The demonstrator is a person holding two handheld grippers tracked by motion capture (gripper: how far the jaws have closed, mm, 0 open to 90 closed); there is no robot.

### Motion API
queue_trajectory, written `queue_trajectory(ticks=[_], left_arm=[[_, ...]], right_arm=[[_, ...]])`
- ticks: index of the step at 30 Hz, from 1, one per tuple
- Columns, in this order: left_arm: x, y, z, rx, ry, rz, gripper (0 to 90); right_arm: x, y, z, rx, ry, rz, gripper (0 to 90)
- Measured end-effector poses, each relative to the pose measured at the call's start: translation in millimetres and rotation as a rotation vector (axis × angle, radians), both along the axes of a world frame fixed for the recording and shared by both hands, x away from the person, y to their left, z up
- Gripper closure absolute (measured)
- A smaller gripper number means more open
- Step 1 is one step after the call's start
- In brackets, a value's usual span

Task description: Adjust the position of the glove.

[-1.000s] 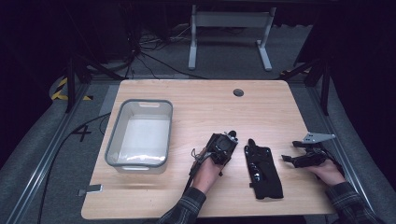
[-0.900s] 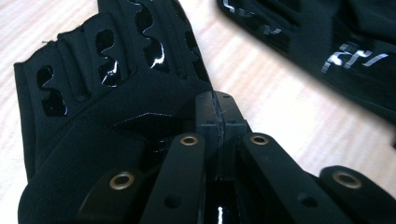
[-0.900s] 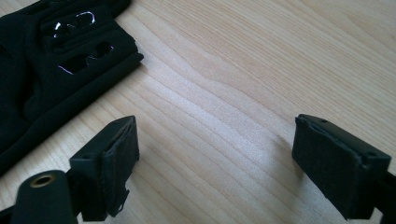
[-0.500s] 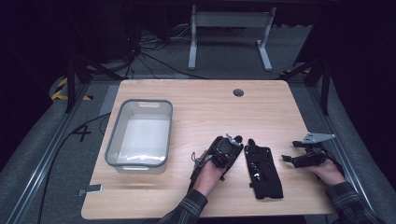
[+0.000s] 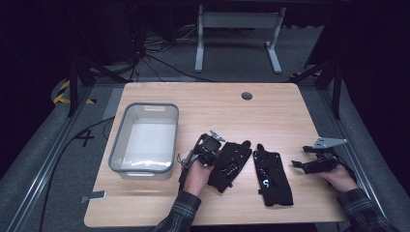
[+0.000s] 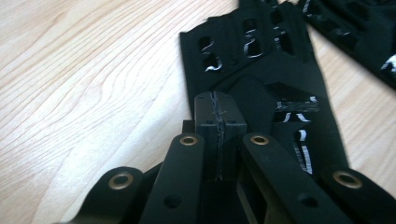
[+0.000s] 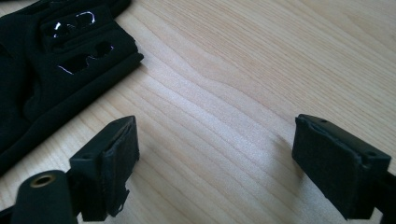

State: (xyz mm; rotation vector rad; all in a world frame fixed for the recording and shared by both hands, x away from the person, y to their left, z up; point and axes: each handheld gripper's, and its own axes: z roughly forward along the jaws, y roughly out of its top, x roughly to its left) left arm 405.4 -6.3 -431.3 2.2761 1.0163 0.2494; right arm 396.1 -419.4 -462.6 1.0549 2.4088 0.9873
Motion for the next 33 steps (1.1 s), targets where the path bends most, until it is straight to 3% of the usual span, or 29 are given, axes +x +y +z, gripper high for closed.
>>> queue_trajectory(ticks=[8,17,24,28,31,33], left_arm=[[0.5,-6.3,-12.6,0.033,0.047,-0.023,89.6],[-15.0,-13.7,-12.4,0.071,0.042,-0.069,89.7],[-30.0,-18.2,-12.4,0.076,0.037,-0.101,89.7],[-31.2,-17.3,-7.8,0.053,0.019,-0.101,89.6],[-28.2,-14.3,2.3,-0.007,-0.023,-0.083,89.6],[-26.1,-16.5,2.2,-0.042,-0.016,-0.094,89.6]], right_arm=[[0.0,0.0,0.0,0.0,0.0,0.0,15.4],[0.0,0.0,0.0,0.0,0.0,0.0,15.5],[0.0,0.1,0.0,0.0,-0.001,0.0,15.4],[0.0,0.1,0.0,0.0,0.0,0.0,15.4],[0.0,0.0,0.0,0.0,-0.001,0.0,15.4],[0.0,0.0,0.0,0.0,0.0,0.0,15.4]])
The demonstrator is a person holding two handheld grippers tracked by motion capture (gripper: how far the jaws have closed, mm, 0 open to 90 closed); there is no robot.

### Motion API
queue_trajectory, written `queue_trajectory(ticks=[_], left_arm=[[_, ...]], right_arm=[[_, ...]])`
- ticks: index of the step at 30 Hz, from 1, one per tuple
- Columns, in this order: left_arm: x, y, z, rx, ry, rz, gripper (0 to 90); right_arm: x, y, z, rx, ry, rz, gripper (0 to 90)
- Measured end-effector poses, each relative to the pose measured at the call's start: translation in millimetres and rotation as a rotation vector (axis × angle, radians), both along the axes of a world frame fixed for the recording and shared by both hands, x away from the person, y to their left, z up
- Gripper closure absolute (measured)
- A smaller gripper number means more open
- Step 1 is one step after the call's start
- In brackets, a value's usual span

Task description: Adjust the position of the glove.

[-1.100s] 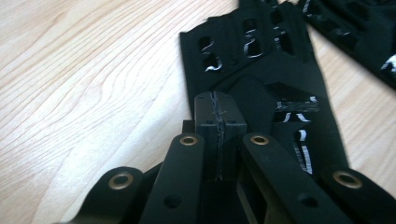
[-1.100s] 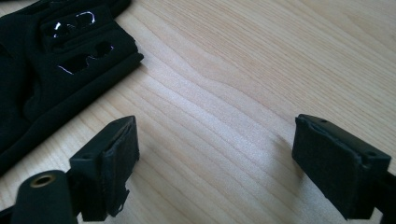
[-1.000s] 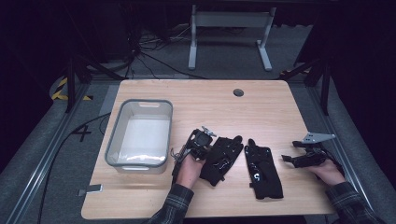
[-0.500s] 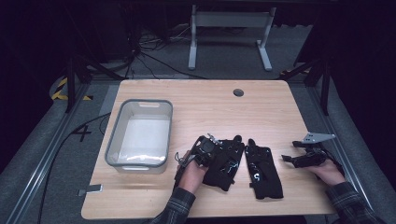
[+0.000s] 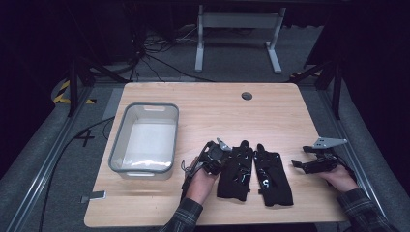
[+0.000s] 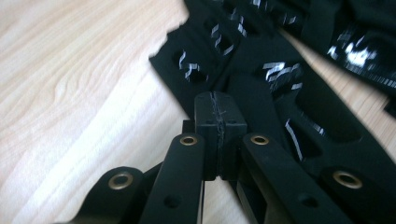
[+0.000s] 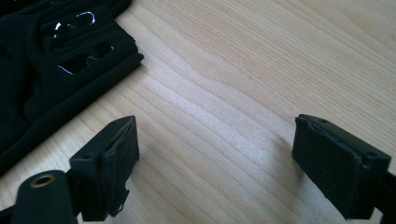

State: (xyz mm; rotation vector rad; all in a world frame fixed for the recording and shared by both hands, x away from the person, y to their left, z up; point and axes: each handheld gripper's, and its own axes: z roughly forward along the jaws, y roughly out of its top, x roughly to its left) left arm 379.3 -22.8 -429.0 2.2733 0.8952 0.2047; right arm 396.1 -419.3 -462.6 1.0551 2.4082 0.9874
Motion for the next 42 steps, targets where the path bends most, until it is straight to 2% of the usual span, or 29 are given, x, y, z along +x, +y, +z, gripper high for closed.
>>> queue_trajectory(ticks=[4,6,9,14,19,21,28,33,36,37,38,42], left_arm=[[2.0,-10.0,-8.2,0.028,0.014,-0.033,89.6],[1.7,-15.1,-13.0,0.061,0.028,-0.054,89.6],[-0.8,-16.1,-15.1,0.072,0.038,-0.067,89.7],[-8.9,-14.2,-15.5,0.077,0.048,-0.091,89.8],[-14.0,-17.8,-15.1,0.092,0.04,-0.121,89.8],[-14.6,-20.3,-15.2,0.09,0.038,-0.138,89.8],[-15.2,-25.0,-16.2,0.062,0.046,-0.145,89.4],[-13.8,-18.9,-12.7,0.03,0.041,-0.115,78.9],[-13.5,-14.8,-10.3,0.013,0.041,-0.102,70.4],[-14.0,-11.6,-8.3,0.001,0.047,-0.096,66.0],[-15.1,-10.6,-7.6,-0.008,0.05,-0.094,62.8],[-20.6,-9.9,-8.6,-0.027,0.047,-0.082,52.8]], right_arm=[[0.0,0.0,0.0,0.0,0.0,0.0,15.4],[0.0,0.0,0.0,0.0,0.0,0.0,15.4],[0.0,0.0,0.0,0.0,0.0,0.0,15.4],[0.0,0.0,0.0,0.0,-0.001,0.0,15.4],[0.0,0.0,-0.1,-0.001,-0.001,0.0,15.4],[0.0,0.0,0.0,0.0,0.0,0.0,15.4],[0.0,0.0,0.0,0.0,0.0,0.0,15.4],[-0.5,0.4,0.3,0.002,-0.002,0.004,18.0],[-1.2,1.3,2.0,0.007,0.006,0.011,23.2],[-4.2,3.7,4.6,0.016,0.018,0.017,28.9],[-5.5,4.4,5.4,0.02,0.02,0.024,30.8],[-13.9,9.1,11.8,0.043,0.005,0.052,37.1]])
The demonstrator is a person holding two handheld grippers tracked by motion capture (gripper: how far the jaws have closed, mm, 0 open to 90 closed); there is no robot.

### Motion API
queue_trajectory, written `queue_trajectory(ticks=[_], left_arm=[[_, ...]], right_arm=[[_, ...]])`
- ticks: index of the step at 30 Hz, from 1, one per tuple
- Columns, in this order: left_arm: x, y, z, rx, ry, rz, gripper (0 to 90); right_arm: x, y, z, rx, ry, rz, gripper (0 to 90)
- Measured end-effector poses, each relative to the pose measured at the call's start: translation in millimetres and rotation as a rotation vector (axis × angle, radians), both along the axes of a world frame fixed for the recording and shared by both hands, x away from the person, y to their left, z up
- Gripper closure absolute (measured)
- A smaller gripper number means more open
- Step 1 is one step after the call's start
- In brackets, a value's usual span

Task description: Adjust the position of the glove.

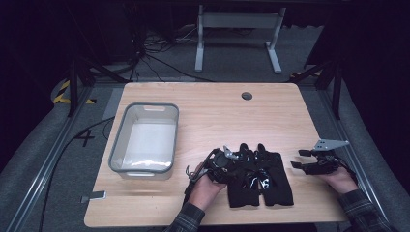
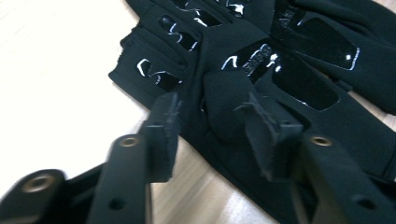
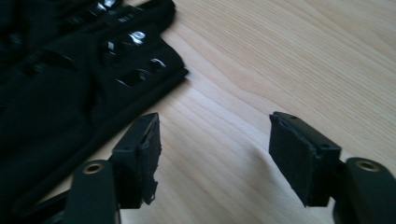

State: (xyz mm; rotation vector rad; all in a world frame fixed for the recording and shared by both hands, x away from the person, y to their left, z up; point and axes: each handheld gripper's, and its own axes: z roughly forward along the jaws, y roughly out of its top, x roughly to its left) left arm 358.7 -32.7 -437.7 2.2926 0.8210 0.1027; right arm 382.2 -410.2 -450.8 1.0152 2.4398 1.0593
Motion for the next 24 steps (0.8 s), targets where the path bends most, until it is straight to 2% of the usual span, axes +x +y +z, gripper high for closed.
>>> queue_trajectory(ticks=[3,4,7,8,10,14,19,22,24], left_arm=[[-2.4,0.0,-1.5,-0.004,0.006,-0.002,48.7],[-4.5,0.0,-3.5,-0.01,0.01,0.004,47.5],[-6.2,0.1,-6.3,-0.003,0.024,0.015,45.2],[-6.2,0.1,-6.3,-0.003,0.024,0.015,45.2],[-6.7,1.3,-8.2,-0.009,0.03,0.025,44.6],[-7.3,3.5,-11.1,-0.007,0.039,0.03,43.5],[-7.1,-0.2,-15.7,0.014,0.053,0.026,44.0],[-9.4,-3.2,-15.8,0.029,0.033,0.028,46.3],[-11.0,-4.2,-16.0,0.04,0.017,0.041,52.6]], right_arm=[[-4.0,3.0,2.9,0.022,0.002,0.021,42.4],[-10.3,7.6,6.2,0.038,0.005,0.051,49.9],[-16.1,12.5,9.0,0.068,0.017,0.089,61.9],[-16.1,12.5,9.0,0.068,0.017,0.089,61.9],[-19.6,17.6,9.2,0.082,0.041,0.122,70.1],[-24.8,27.9,7.4,0.067,0.071,0.193,86.4],[-25.6,32.3,4.3,0.05,0.095,0.234,89.6],[-25.4,34.1,1.2,0.04,0.099,0.25,89.6],[-25.3,34.7,-0.3,0.034,0.106,0.254,89.6]])
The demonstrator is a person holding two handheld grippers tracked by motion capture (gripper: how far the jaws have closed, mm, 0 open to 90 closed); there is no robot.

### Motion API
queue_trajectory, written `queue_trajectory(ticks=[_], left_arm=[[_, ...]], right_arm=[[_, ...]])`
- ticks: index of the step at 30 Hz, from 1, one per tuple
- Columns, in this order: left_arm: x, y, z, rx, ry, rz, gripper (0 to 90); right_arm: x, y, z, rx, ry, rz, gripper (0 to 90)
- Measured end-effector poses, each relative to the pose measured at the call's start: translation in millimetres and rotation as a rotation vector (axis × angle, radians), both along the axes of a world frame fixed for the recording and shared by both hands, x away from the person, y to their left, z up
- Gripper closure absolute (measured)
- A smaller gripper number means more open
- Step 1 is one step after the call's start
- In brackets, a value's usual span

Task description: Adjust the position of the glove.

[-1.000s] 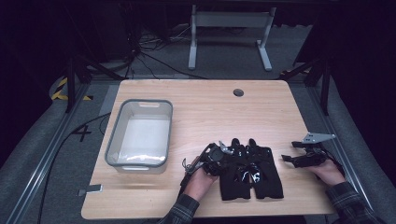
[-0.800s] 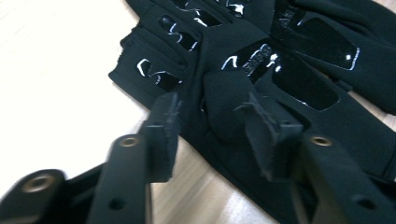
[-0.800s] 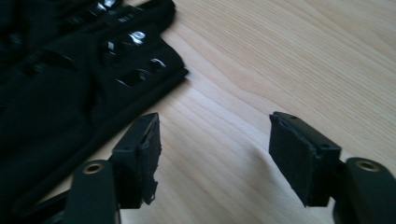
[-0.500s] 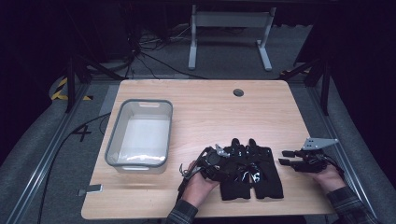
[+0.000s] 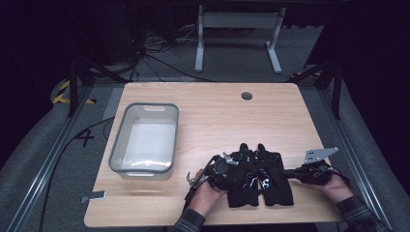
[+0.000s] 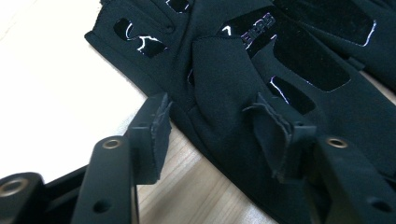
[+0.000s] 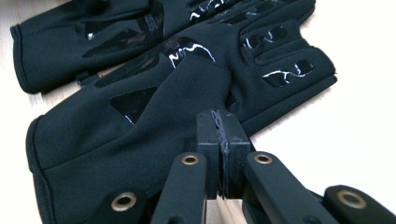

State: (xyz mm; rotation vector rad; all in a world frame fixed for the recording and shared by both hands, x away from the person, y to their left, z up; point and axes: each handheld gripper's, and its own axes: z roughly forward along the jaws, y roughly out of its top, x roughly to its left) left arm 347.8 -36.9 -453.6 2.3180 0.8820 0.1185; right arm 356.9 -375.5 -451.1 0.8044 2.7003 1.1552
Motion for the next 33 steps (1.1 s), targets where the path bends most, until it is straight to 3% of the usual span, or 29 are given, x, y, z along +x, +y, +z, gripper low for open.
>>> queue_trajectory(ticks=[4,7,10,14,33], left_arm=[[-0.3,0.3,0.9,0.001,0.008,0.011,61.2],[0.0,0.0,1.1,-0.003,0.02,0.014,75.9],[0.5,-0.5,2.0,-0.018,0.036,0.004,80.6],[2.2,2.5,4.4,-0.041,0.044,0.009,81.2],[14.0,7.8,35.2,-0.112,-0.007,-0.006,81.8]], right_arm=[[0.7,0.9,-1.4,-0.003,0.004,0.006,89.6],[1.0,2.0,-2.2,-0.005,0.005,0.011,89.6],[0.8,2.7,-2.1,-0.006,0.008,0.015,89.6],[0.2,4.7,-2.2,-0.005,0.008,0.022,89.6],[7.8,25.8,-1.3,-0.026,-0.013,0.048,89.8]])
